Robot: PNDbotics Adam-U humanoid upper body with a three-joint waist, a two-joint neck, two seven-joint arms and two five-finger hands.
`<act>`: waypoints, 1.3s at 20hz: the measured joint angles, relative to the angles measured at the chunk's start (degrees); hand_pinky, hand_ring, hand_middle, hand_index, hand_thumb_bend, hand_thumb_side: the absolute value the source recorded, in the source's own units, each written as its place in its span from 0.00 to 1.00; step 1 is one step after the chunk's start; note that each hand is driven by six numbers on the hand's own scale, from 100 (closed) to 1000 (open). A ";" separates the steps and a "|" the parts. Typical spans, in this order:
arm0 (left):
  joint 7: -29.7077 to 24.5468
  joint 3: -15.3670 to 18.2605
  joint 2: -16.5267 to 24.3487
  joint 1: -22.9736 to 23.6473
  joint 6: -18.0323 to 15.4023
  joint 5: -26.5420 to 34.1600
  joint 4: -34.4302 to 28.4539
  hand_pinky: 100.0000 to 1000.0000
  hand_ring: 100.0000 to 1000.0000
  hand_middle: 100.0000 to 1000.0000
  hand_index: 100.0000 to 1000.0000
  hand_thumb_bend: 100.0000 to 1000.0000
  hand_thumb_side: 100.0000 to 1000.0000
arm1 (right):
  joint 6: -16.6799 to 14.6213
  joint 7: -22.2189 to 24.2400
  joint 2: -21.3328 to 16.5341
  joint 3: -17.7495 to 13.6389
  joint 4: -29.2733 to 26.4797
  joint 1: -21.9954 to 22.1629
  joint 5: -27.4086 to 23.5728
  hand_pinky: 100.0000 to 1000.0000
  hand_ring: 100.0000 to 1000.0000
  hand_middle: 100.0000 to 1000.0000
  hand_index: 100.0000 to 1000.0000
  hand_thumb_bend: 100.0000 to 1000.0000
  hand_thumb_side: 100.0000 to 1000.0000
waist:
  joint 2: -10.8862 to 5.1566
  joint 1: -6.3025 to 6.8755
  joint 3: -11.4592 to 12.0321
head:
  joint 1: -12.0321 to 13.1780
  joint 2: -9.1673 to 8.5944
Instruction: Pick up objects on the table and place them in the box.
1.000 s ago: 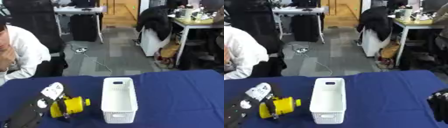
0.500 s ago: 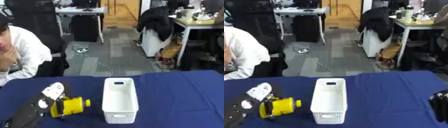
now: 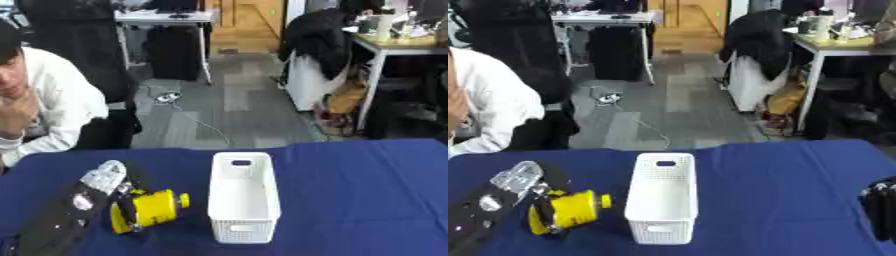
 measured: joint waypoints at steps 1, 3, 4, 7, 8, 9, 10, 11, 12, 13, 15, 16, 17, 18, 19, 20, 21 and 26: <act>-0.64 0.00 0.30 -0.35 0.64 2.12 -0.76 0.04 0.00 0.00 0.15 0.00 0.90 | 0.00 0.00 0.00 0.00 0.00 0.01 0.00 0.02 0.14 0.12 0.12 0.00 0.81 | -0.08 0.06 0.02 | 0.00 0.00; -1.97 0.00 1.11 -1.04 1.97 6.42 -2.46 0.04 0.00 0.00 0.15 0.00 0.89 | 0.00 0.00 -0.01 0.00 0.00 0.04 0.00 0.02 0.14 0.12 0.12 0.00 0.81 | -0.14 0.15 0.13 | 0.00 0.01; -2.60 0.00 1.50 -1.23 2.60 8.48 -3.42 0.04 0.00 0.00 0.15 0.00 0.87 | 0.01 0.00 -0.02 0.00 0.00 0.05 0.00 0.02 0.14 0.12 0.12 0.00 0.81 | -0.14 0.16 0.18 | 0.00 0.01; -4.26 0.00 2.46 -1.63 4.26 14.61 -6.44 0.04 0.00 0.00 0.15 0.00 0.82 | 0.01 0.00 -0.03 0.00 0.00 0.22 0.00 0.02 0.14 0.12 0.12 0.00 0.81 | -0.22 0.17 0.31 | 0.00 0.02; -4.66 0.00 2.70 -1.65 4.66 16.61 -7.54 0.04 0.00 0.00 0.15 0.00 0.79 | 0.01 0.00 -0.03 0.00 0.00 0.22 0.00 0.02 0.14 0.12 0.12 0.00 0.81 | -0.27 0.18 0.32 | 0.02 0.06; -4.90 0.00 2.80 -1.77 4.90 18.65 -8.66 0.05 0.00 0.00 0.15 0.00 0.77 | 0.01 0.00 -0.04 0.00 0.00 0.25 0.00 0.02 0.14 0.12 0.12 0.00 0.81 | -0.31 0.21 0.36 | 0.06 0.15; -4.96 -0.05 2.80 -2.02 4.96 20.67 -9.75 0.05 0.00 0.00 0.15 0.00 0.75 | 0.01 0.00 -0.04 0.00 0.00 0.29 0.00 0.02 0.14 0.12 0.12 0.00 0.81 | -0.36 0.22 0.37 | 0.17 0.26; -4.79 -0.19 2.82 -2.29 4.79 22.52 -10.91 0.05 0.00 0.00 0.15 0.00 0.73 | 0.01 0.00 -0.05 0.00 0.00 0.34 0.00 0.02 0.14 0.12 0.12 0.00 0.81 | -0.39 0.26 0.37 | 0.30 0.26; -4.28 -0.51 2.96 -2.46 4.28 24.38 -12.30 0.07 0.00 0.00 0.16 0.00 0.68 | 0.01 0.00 -0.06 0.00 0.00 0.44 0.01 0.02 0.14 0.12 0.11 0.00 0.81 | -0.41 0.31 0.37 | 0.32 0.25; -3.27 -0.92 3.19 -2.52 3.27 25.98 -13.75 0.07 0.00 0.00 0.15 0.00 0.63 | 0.02 0.00 -0.07 0.00 0.00 0.46 0.01 0.02 0.14 0.12 0.11 0.00 0.81 | -0.41 0.37 0.37 | 0.32 0.23; 0.28 -1.82 3.49 -2.57 -0.28 28.57 -16.94 0.07 0.00 0.00 0.15 0.00 0.55 | 0.02 0.00 -0.07 0.00 0.00 0.46 0.01 0.02 0.14 0.12 0.11 0.00 0.81 | -0.42 0.40 0.36 | 0.22 0.03; 2.69 -2.34 3.67 -2.60 -2.69 29.36 -18.55 0.08 0.00 0.00 0.14 0.00 0.52 | 0.02 0.00 -0.07 0.00 0.00 0.46 0.01 0.02 0.14 0.12 0.11 0.00 0.81 | -0.42 0.41 0.35 | 0.19 -0.03; 5.25 -2.91 3.79 -2.62 -5.25 29.69 -19.96 0.08 0.00 0.00 0.14 0.00 0.51 | 0.02 0.00 -0.07 0.00 0.00 0.46 0.01 0.02 0.14 0.12 0.11 0.00 0.81 | -0.42 0.43 0.33 | 0.16 -0.06; 7.77 -3.50 3.80 -2.64 -7.77 29.63 -21.08 0.10 0.00 0.00 0.14 0.00 0.48 | 0.02 0.00 -0.07 0.00 0.00 0.46 0.01 0.02 0.14 0.12 0.11 0.00 0.81 | -0.42 0.44 0.30 | 0.14 -0.08; 10.25 -4.09 3.80 -2.69 -10.25 29.25 -22.02 0.10 0.00 0.00 0.14 0.00 0.48 | 0.02 0.00 -0.07 0.00 0.00 0.45 0.00 0.02 0.14 0.12 0.11 0.00 0.81 | -0.42 0.44 0.24 | 0.02 -0.09; 12.63 -4.65 3.79 -2.85 -12.63 28.49 -22.72 0.11 0.00 0.00 0.13 0.00 0.45 | 0.02 0.00 -0.07 0.00 0.00 0.45 0.00 0.02 0.14 0.12 0.11 0.00 0.81 | -0.42 0.45 0.16 | 0.00 -0.09; 14.99 -5.16 3.78 -3.11 -14.94 27.47 -23.28 0.11 0.00 0.00 0.13 0.00 0.45 | 0.02 0.01 -0.07 0.00 0.00 0.44 -0.01 0.02 0.14 0.12 0.11 0.00 0.81 | -0.42 0.45 0.06 | 0.00 -0.10; 26.96 -6.85 3.25 -3.43 -21.81 19.72 -23.80 0.12 0.00 0.00 0.13 0.00 0.44 | 0.03 0.06 -0.04 0.01 0.00 -0.09 -0.21 0.02 0.14 0.12 0.10 0.00 0.80 | -0.42 0.48 -0.63 | 0.00 -1.12</act>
